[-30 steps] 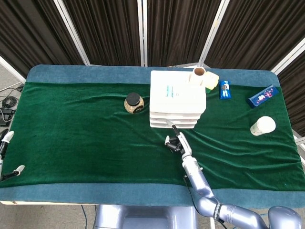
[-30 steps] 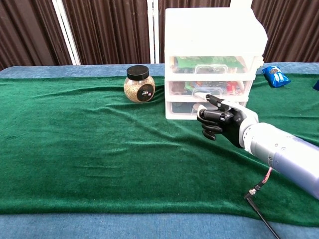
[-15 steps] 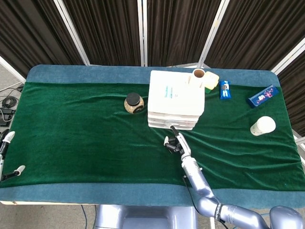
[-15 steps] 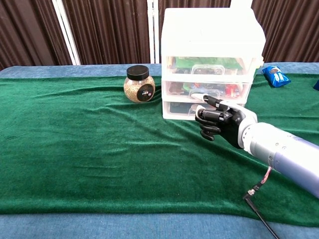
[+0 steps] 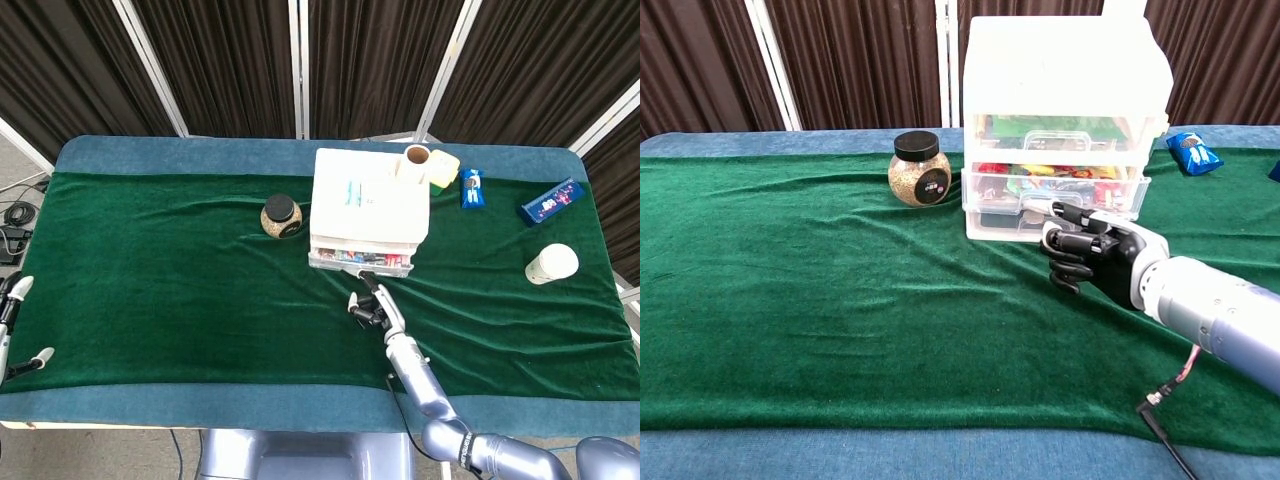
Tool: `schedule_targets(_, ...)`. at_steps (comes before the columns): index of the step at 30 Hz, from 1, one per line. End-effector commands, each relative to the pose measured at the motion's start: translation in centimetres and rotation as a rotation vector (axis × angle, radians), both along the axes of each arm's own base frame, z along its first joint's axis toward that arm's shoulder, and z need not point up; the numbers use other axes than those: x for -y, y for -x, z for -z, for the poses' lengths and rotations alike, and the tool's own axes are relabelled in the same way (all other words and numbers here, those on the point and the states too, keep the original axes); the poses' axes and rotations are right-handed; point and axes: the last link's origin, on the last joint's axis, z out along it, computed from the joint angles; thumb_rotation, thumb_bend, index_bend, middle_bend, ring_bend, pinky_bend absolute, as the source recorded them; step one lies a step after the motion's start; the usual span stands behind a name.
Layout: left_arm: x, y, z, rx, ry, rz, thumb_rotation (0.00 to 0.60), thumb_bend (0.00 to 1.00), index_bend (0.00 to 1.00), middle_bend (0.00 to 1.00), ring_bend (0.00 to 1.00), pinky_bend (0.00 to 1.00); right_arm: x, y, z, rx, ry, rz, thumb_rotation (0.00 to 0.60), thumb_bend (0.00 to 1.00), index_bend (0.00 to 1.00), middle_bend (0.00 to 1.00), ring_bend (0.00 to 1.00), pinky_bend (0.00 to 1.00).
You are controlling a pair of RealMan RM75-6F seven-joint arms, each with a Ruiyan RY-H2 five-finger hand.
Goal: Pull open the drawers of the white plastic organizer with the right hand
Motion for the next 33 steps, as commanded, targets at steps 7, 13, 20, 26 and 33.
schedule_targets(7, 0.0, -0.1, 0.1, -0.002, 0.005, 0.001, 0.600, 0.08, 0.00, 0.00, 0.00, 0.00, -1.4, -0.3, -0.5, 0.015, -0.012, -0.038, 0.600, 0.68, 0.24, 0.97, 0.99, 0.87)
schedule_targets(13, 0.1, -0.1, 0.1, -0.003, 0.005, 0.003, 0.600, 0.08, 0.00, 0.00, 0.00, 0.00, -2.0, 0.1, -0.8, 0.021, -0.018, -0.042, 0.600, 0.68, 0.25, 0.97, 0.99, 0.87)
schedule_targets(20, 0.1, -0.2, 0.2, -0.005, 0.007, 0.003, 0.600, 0.08, 0.00, 0.00, 0.00, 0.00, -2.2, 1.0, -1.2, 0.010, -0.010, -0.036, 0.600, 0.67, 0.25, 0.97, 0.99, 0.88)
schedule_targets(26, 0.1, -0.2, 0.2, -0.006, 0.008, 0.002, 0.600, 0.08, 0.00, 0.00, 0.00, 0.00, -3.3, 1.6, -1.9, -0.046, 0.121, -0.069, 0.600, 0.63, 0.24, 0.93, 0.96, 0.86)
schedule_targets(33, 0.2, -0.2, 0.2, -0.007, 0.008, 0.007, 0.600, 0.08, 0.00, 0.00, 0.00, 0.00, -6.3, 1.7, -3.0, -0.152, 0.484, -0.202, 0.600, 0.62, 0.24, 0.92, 0.95, 0.85)
